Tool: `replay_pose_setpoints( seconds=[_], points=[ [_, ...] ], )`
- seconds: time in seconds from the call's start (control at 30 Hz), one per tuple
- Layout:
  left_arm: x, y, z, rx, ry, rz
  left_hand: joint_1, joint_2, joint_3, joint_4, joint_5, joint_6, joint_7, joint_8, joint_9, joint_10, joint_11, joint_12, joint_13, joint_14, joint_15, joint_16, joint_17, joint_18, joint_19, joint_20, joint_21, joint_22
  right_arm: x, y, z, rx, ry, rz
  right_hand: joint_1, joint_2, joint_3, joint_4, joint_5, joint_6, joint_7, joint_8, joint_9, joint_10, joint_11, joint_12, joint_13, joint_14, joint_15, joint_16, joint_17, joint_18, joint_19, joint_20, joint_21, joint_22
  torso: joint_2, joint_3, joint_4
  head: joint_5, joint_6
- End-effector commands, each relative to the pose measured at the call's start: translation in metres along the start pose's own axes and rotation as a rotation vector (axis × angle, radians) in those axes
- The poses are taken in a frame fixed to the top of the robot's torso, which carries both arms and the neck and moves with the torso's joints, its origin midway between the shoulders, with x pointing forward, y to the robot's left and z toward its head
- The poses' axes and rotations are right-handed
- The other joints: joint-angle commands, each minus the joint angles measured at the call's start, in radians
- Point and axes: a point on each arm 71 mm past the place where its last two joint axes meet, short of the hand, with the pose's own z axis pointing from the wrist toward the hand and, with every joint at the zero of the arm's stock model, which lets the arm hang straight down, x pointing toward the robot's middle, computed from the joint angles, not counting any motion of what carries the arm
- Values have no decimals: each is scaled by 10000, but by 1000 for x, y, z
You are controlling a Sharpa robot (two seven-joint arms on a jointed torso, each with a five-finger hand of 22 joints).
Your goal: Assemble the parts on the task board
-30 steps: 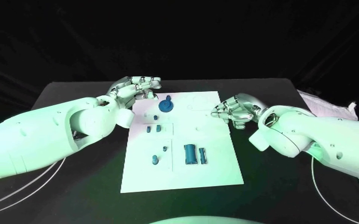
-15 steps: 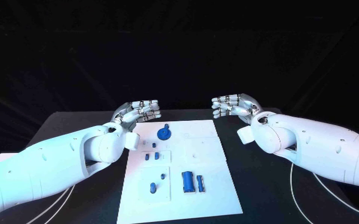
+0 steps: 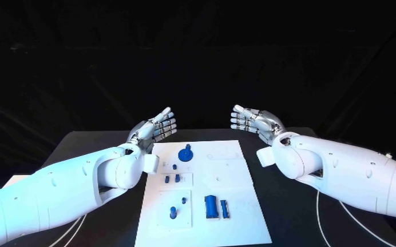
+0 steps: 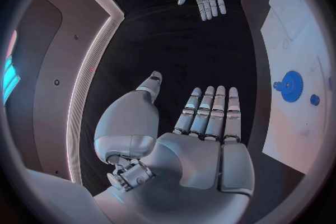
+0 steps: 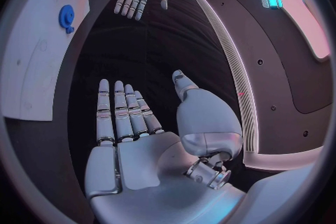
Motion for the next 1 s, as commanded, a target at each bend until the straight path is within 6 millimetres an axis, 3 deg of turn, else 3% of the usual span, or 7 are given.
replay_pose_setpoints(
  seconds=[0.03, 0.13, 0.17, 0.27, 0.4, 0.43, 1.0],
  points=[
    [5, 0, -6, 486, -906, 717, -2787, 181, -579, -73, -444, -2025, -893, -126, -121, -2123, -372, -113, -100, -1910, -968, -379, -351, -395, -1617, -549, -115, -942, 7, -2, -8, -390, -1131, 168, -2801, 46, -561, -82, -1038, -1949, -392, -128, -376, -2208, -704, -167, -395, -2267, -217, -561, -486, -392, -1868, -429, -696, -778, -304, 149, 230, -5, 43],
    [12, 3, -13, 655, -1320, 1031, -3446, 181, -717, -73, -444, -2509, -893, -126, -121, -2626, -1138, -113, -100, -2361, -968, -1164, -351, -504, -2002, -678, -115, -1167, 18, -5, -17, -449, -1653, 340, -3451, 46, -694, -82, -1038, -2404, -484, -128, -1145, -2720, -704, -167, -486, -2793, -217, -561, -600, -499, -2304, -527, -858, -959, -322, 157, 244, -6, 47],
    [14, 3, -16, 709, -1443, 1126, -3643, 181, -761, -73, -444, -2650, -893, -126, -121, -2776, -1138, -113, -100, -2503, -968, -1164, -351, -503, -2120, -714, -115, -1232, 21, -7, -20, -459, -1812, 384, -3662, 46, -733, -82, -1038, -2551, -1196, -128, -1145, -2888, -704, -167, -1205, -2964, -217, -561, -635, -499, -2442, -561, -907, -1018, -322, 157, 244, -6, 47],
    [21, 5, -22, 877, -1809, 1414, -4266, 181, -888, -73, -444, -3105, -893, -126, -121, -3252, -1138, -113, -100, -2932, -968, -1164, -351, -615, -2481, -839, -115, -1444, 30, -10, -30, -465, -2287, 492, -4289, 46, -853, -82, -1038, -2987, -1196, -128, -1145, -3382, -704, -167, -1205, -3473, -217, -561, -744, -1306, -2863, -1309, -1066, -1191, -322, 157, 244, -6, 47],
    [25, 6, -28, 1009, -2077, 1629, -4855, 181, -994, -73, -444, -3536, -893, -126, -121, -3697, -1138, -113, -100, -3332, -968, -1164, -351, -616, -2824, -954, -115, -1643, 37, -12, -37, -447, -2639, 549, -4879, 46, -955, -82, -1038, -3395, -1196, -128, -1145, -3851, -704, -167, -1205, -3947, -217, -561, -1483, -1306, -3251, -1309, -1209, -1356, -322, 157, 244, -6, 47],
    [26, 6, -28, 1032, -2122, 1665, -5007, 181, -1032, -73, -444, -3644, -893, -126, -121, -3815, -1138, -113, -100, -3439, -968, -1164, -351, -1321, -2917, -1670, -115, -1695, 38, -12, -38, -442, -2699, 556, -5031, 46, -991, -82, -1038, -3499, -1196, -128, -1145, -3969, -704, -167, -1205, -4073, -217, -561, -1483, -1306, -3358, -1309, -1248, -1397, -322, 157, 244, -6, 47],
    [28, 6, -30, 1074, -2204, 1730, -6786, 181, -1774, -73, -444, -4943, -893, -126, -121, -5173, -1138, -113, -100, -4662, -968, -1164, -351, -1321, -3925, -1670, -115, -2881, 40, -12, -41, -431, -2817, 569, -6818, 46, -1717, -82, -1038, -4748, -1196, -128, -1145, -5383, -704, -167, -1205, -5517, -217, -561, -1483, -1306, -4554, -1309, -2123, -2378, -322, 157, 244, -6, 47]
  ],
)
